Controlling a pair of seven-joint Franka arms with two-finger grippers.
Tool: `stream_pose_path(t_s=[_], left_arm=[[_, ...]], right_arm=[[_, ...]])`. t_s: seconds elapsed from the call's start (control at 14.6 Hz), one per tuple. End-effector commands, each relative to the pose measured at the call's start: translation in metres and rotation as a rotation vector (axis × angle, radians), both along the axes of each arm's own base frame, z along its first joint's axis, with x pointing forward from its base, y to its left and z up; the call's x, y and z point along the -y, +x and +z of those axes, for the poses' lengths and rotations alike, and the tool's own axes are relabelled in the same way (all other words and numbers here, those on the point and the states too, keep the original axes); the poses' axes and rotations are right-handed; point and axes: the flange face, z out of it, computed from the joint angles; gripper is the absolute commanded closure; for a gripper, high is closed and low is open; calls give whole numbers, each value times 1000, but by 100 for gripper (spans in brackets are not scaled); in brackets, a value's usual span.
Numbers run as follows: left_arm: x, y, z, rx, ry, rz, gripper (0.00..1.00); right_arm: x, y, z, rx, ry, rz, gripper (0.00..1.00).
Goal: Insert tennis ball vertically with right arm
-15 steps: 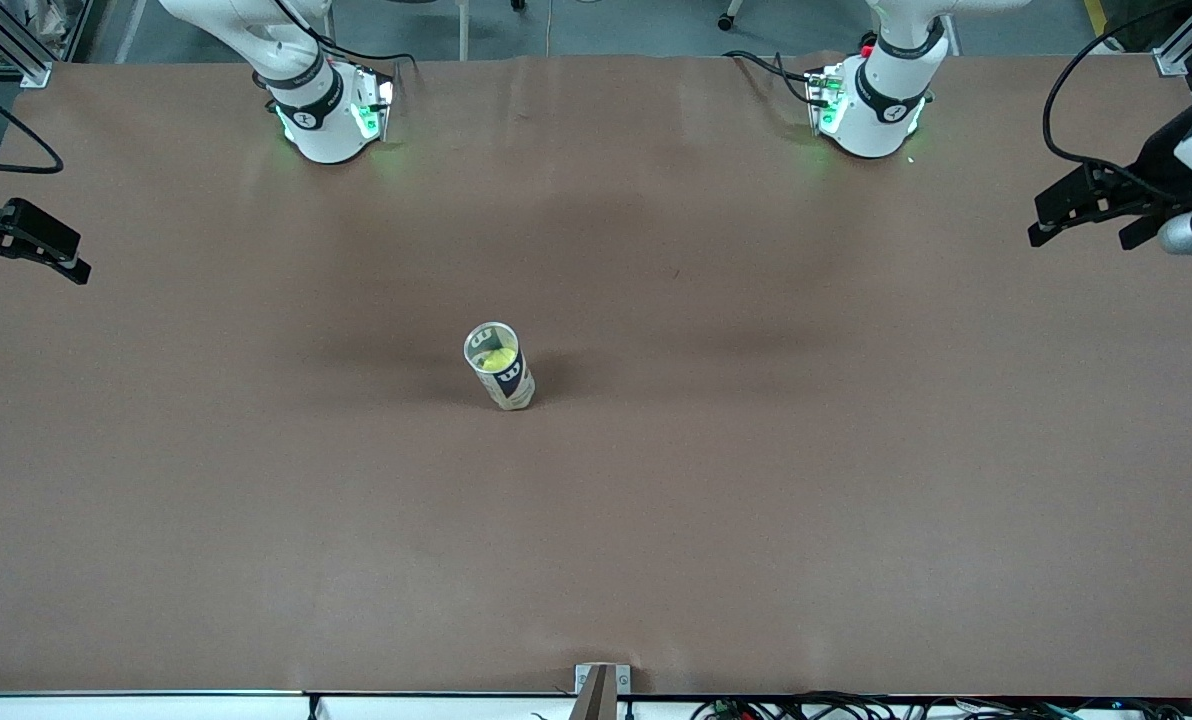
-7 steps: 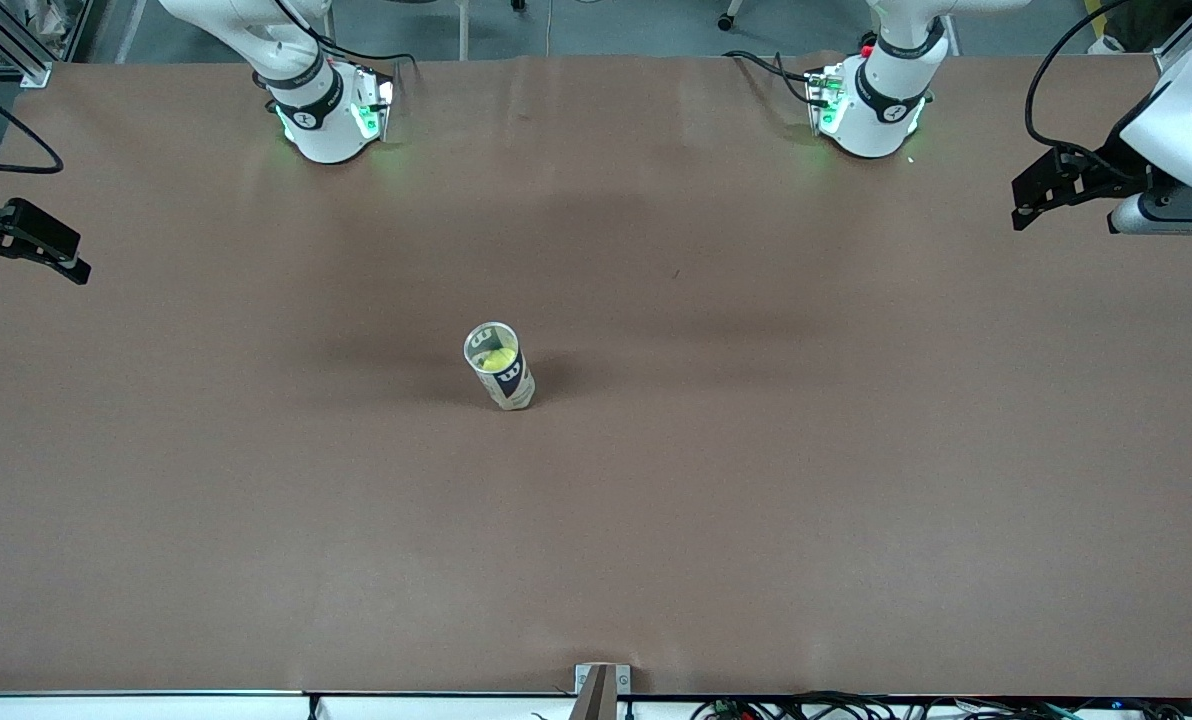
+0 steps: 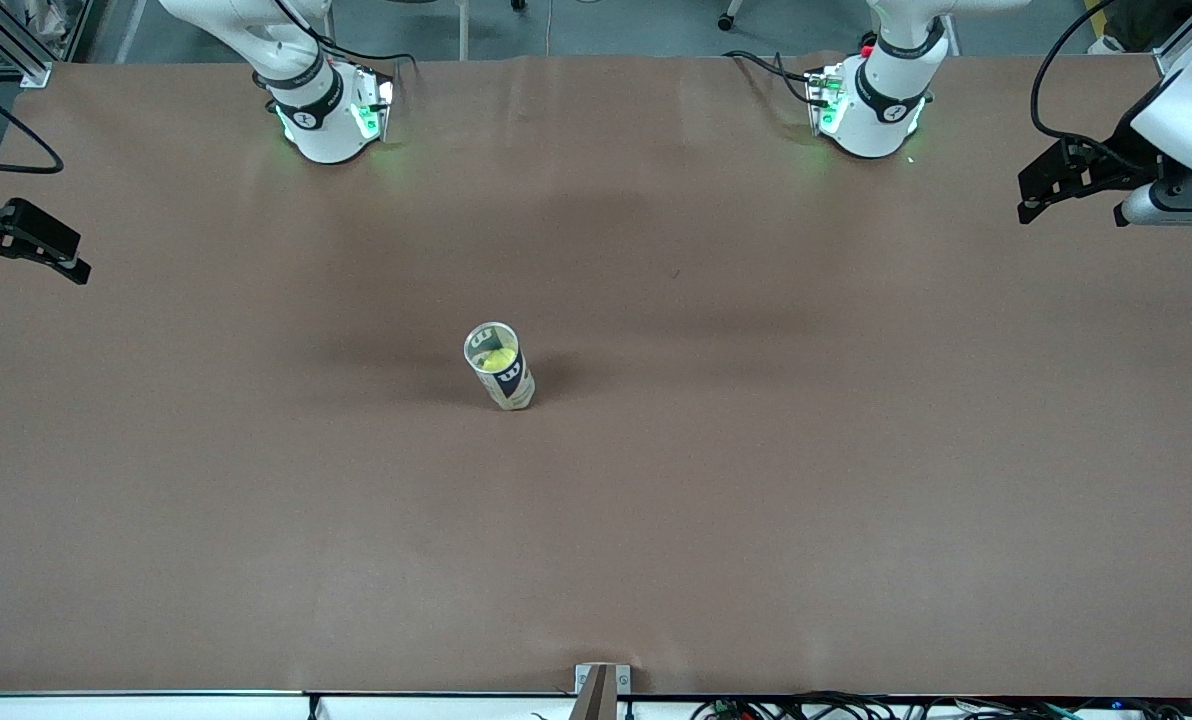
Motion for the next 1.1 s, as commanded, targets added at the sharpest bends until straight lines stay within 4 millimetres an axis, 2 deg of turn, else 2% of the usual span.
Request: stream_pose_path(t_s=[0.0, 1.03], left_arm=[[1, -6, 9, 3, -14, 15, 0], [1, -9, 10, -6, 1, -6, 0]], right_arm=[[2, -3, 4, 2, -13, 9, 0], [2, -3, 3, 1, -13, 10, 0]])
